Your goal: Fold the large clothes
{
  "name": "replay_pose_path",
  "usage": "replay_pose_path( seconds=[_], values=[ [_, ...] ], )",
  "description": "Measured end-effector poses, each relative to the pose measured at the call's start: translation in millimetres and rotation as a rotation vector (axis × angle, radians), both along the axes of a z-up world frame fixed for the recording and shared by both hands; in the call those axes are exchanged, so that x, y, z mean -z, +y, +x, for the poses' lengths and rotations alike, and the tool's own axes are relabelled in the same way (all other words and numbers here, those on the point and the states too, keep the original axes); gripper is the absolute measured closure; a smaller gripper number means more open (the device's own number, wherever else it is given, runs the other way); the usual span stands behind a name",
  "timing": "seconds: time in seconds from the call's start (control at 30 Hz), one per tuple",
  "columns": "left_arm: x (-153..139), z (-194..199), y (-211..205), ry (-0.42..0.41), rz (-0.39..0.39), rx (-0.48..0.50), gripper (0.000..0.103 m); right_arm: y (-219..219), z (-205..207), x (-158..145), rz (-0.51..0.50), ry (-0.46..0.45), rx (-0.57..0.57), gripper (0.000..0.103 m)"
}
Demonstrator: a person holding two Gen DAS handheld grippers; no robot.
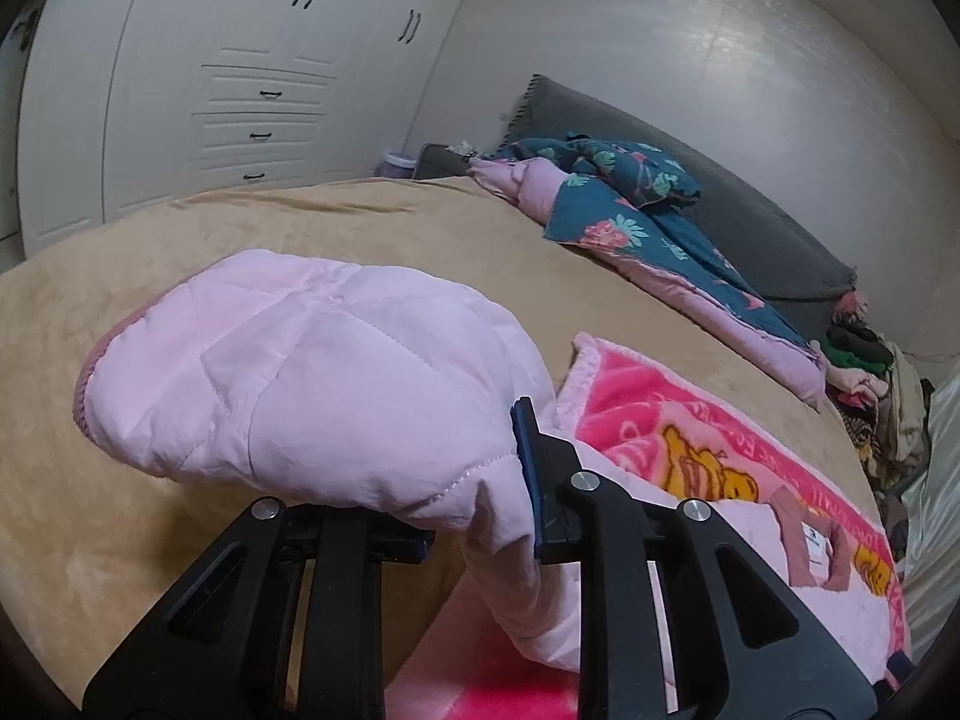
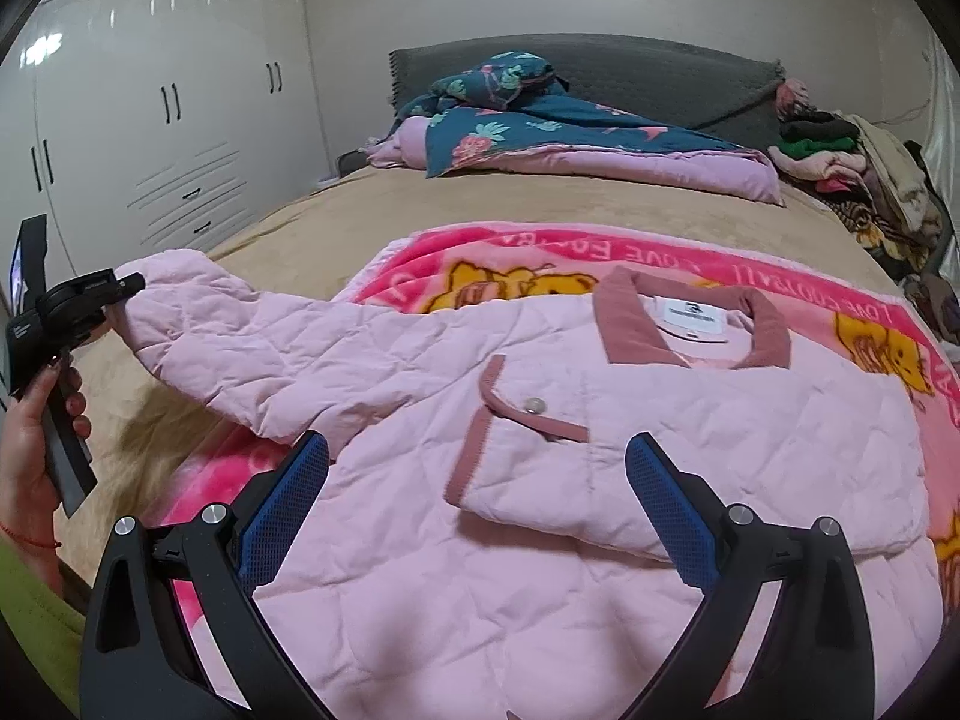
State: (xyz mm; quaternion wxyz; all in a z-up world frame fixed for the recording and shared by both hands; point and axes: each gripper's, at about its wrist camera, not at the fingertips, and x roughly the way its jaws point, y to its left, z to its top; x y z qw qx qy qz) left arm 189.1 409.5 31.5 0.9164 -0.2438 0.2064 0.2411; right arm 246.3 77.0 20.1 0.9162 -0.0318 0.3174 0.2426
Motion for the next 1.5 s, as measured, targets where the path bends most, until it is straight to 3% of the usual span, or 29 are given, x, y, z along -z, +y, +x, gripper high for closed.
replay_pose_path(
  seconds=[0.4, 1.07, 1.5],
  values=[
    [-20, -3, -35, -0.017, 0.037, 0.047, 0.089, -63, -16, -1, 0.016, 0.007, 0.096, 0.004],
    [-66, 0, -168, 0.063, 0.210, 0.186, 0.092, -150, -48, -21, 0.092, -0.011, 0.185, 0.004],
    [-76, 16, -238, 0.090, 0.281, 0.249, 0.092, -189, -62, -30, 0.112, -0.059, 0.208, 0.004]
  ],
)
